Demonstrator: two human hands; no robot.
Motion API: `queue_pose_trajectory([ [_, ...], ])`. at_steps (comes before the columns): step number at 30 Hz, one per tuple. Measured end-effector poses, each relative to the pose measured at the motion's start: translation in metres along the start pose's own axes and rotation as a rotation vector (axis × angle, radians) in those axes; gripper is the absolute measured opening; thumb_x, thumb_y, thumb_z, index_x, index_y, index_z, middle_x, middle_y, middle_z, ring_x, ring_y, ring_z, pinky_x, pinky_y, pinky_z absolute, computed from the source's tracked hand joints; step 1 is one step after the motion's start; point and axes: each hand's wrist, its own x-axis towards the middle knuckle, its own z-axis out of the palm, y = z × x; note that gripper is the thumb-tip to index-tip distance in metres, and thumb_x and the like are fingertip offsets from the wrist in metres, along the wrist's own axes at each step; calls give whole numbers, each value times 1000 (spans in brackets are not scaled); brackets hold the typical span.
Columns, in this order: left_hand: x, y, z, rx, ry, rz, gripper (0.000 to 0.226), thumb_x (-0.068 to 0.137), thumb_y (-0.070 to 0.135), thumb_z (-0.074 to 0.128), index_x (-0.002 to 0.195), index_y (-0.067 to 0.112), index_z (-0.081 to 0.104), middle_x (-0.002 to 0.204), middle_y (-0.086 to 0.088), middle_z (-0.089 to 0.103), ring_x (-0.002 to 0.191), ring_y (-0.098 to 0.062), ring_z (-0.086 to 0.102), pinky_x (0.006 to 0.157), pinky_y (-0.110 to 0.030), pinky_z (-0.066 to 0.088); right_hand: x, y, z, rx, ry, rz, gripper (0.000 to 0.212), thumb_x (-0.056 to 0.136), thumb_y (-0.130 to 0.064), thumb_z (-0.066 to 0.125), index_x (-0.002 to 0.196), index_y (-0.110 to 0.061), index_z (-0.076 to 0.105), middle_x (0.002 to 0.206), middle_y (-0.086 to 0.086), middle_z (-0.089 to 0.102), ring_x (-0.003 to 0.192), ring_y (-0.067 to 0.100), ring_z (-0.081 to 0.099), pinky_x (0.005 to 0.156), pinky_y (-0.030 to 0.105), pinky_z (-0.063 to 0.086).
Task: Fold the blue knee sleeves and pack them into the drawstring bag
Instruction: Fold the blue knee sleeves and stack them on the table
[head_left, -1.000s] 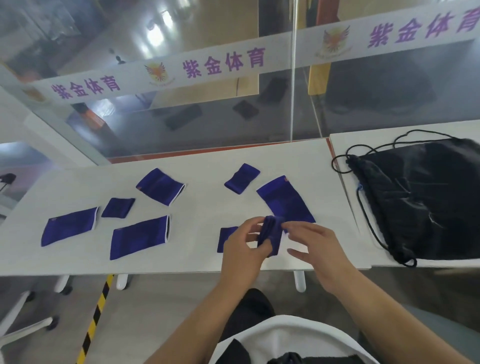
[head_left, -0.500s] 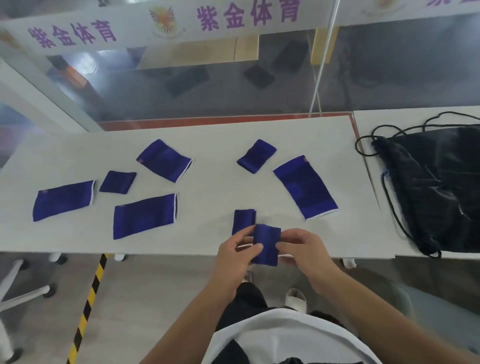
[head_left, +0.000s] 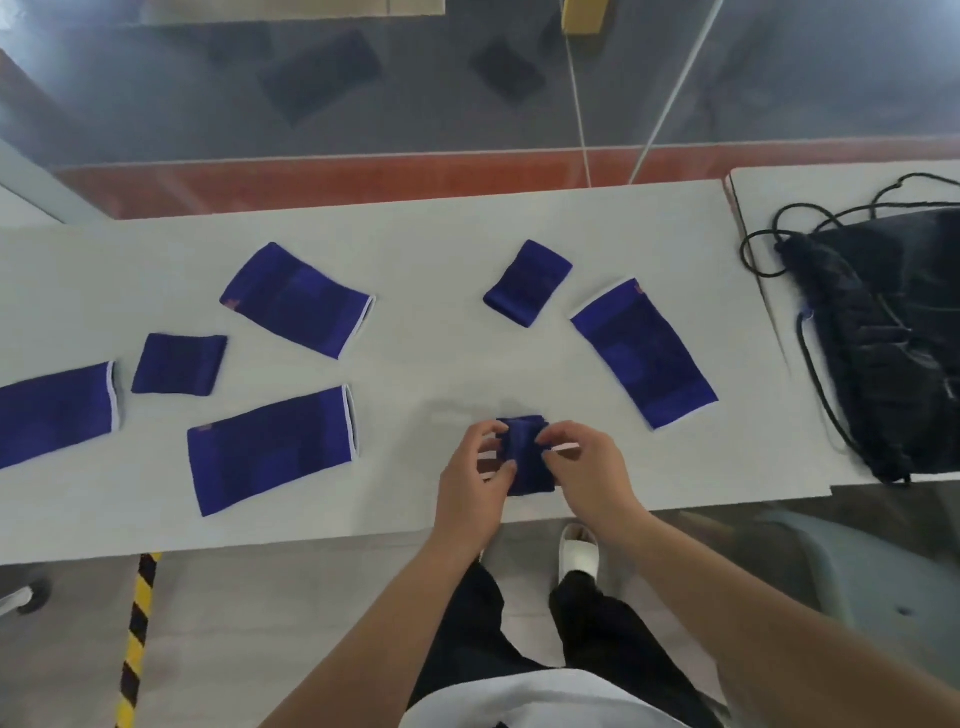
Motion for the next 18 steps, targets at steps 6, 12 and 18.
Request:
queue_pose_trajectory([
  [6,26,-18,-4,93,-76,121,41,90,-1,61,123,23,60,122,-1,58,102,-18,65,83,-26,58,19,5,10,-109,-3,-24,26,90,1,63,109,-16,71,110,-2,66,85,9,62,67,8,45],
  [12,29,-28,0,284,-67,211,40,89,5,65,128,14,61,132,-4,58,117,-22,56,99,-38,52,19,18,18,-244,11,-110,31,92,-3,62,121,-14,67,121,-1,60,104,17,60,94,37,55],
  [18,37,-41,-5,776,-172,447,55,103,37,40,155,23,28,164,0,22,150,-24,17,119,-33,14,15,31,10,-586,-12,-391,39,98,-19,58,137,-16,58,154,3,44,143,26,35,114,42,35],
])
